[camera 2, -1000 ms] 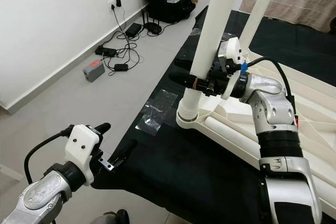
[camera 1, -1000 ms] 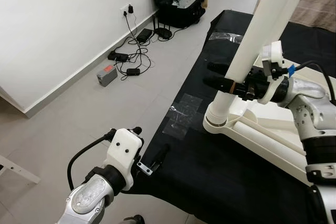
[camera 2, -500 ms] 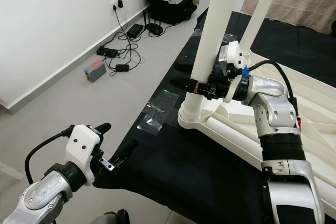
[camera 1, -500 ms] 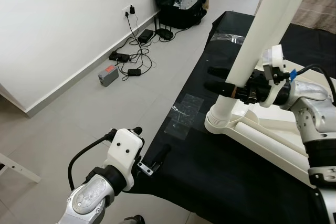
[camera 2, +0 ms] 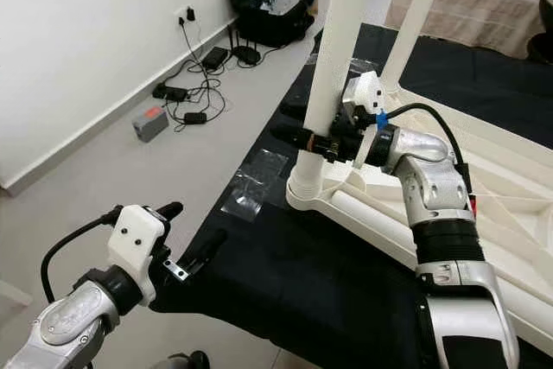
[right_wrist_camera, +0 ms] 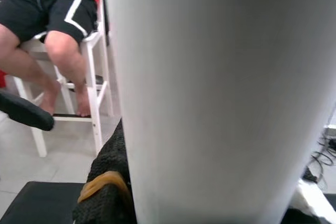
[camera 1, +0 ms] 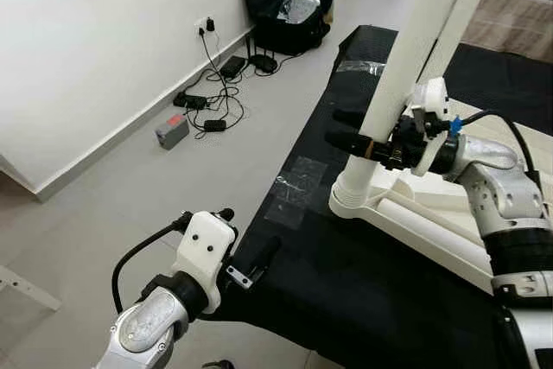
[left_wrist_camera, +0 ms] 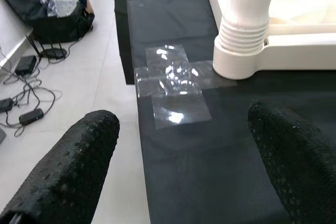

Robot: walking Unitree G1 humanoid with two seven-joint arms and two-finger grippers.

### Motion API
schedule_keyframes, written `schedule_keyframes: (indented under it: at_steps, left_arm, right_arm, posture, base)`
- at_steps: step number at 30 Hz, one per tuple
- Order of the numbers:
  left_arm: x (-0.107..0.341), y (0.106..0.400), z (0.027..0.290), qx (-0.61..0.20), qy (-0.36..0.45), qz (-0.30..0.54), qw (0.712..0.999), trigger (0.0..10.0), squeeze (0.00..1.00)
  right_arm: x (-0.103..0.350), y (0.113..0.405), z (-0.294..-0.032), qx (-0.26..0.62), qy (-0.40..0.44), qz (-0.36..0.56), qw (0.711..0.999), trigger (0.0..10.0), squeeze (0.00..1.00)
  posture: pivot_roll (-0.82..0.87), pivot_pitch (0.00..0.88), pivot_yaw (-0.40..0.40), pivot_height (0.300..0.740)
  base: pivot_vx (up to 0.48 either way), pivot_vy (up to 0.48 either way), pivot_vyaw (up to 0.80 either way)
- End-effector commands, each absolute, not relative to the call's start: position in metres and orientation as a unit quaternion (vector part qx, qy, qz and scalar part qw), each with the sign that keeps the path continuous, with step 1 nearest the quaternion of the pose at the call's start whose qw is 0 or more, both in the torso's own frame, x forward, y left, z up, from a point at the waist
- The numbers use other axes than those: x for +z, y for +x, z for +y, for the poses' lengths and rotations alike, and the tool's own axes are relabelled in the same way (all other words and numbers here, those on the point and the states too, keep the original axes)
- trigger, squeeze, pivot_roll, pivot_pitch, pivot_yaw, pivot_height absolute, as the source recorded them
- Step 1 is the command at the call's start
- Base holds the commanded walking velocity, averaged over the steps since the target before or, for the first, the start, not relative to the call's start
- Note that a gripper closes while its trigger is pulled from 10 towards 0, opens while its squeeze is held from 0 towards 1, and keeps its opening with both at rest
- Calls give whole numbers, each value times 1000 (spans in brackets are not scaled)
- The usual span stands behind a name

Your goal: Building children table

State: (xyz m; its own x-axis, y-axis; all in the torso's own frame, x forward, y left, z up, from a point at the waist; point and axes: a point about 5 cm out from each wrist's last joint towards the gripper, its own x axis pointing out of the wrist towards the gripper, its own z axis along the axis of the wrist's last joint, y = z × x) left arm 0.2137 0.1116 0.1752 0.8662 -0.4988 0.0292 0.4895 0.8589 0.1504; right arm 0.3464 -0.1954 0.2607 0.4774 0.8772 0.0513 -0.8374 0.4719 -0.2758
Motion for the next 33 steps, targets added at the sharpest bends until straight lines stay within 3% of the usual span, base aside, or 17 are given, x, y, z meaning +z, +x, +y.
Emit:
schedule_keyframes:
  at_steps: [1, 5, 12, 23, 26, 28, 29, 33]
  left_arm:
    - [173, 214, 114, -252, 78, -30, 964, 10000, 0]
    - [174, 215, 115, -251, 78, -31, 964, 10000, 0]
    - [174, 214, 115, -249, 80, -32, 965, 10000, 0]
    - [174, 215, 115, -248, 80, -32, 965, 10000, 0]
    - [174, 215, 116, -247, 80, -33, 965, 10000, 0]
    - [174, 215, 116, -247, 80, -33, 965, 10000, 0]
    - [174, 215, 116, -247, 80, -33, 965, 10000, 0]
    - [174, 215, 116, -247, 81, -33, 965, 10000, 0]
  right_arm:
    - [236, 351, -198, 484, -97, -36, 869, 10000, 0]
    - [233, 354, -199, 470, -96, -25, 877, 10000, 0]
    - [224, 380, -211, 308, -70, 10, 949, 10000, 0]
    - [210, 389, -216, 208, -54, 40, 976, 10000, 0]
    - [211, 393, -222, 135, -52, 28, 989, 10000, 0]
    - [211, 393, -222, 135, -52, 28, 989, 10000, 0]
    - [210, 395, -227, 82, -39, 30, 995, 10000, 0]
    - [209, 396, -228, 60, -29, 29, 997, 10000, 0]
  posture:
    - [92, 202, -13, 740]
    - [90, 201, -15, 740]
    - [90, 206, -18, 740]
    - [92, 200, -14, 740]
    - [91, 190, -16, 740]
    - [91, 190, -16, 740]
    - [93, 184, -13, 740]
    - [93, 182, -13, 740]
  base:
    - [0, 0, 0]
    - [0, 0, 0]
    - [0, 0, 0]
    - [0, 0, 0]
    - [0, 0, 0]
    - [0, 0, 0]
    - [0, 0, 0]
    - [0, 0, 0]
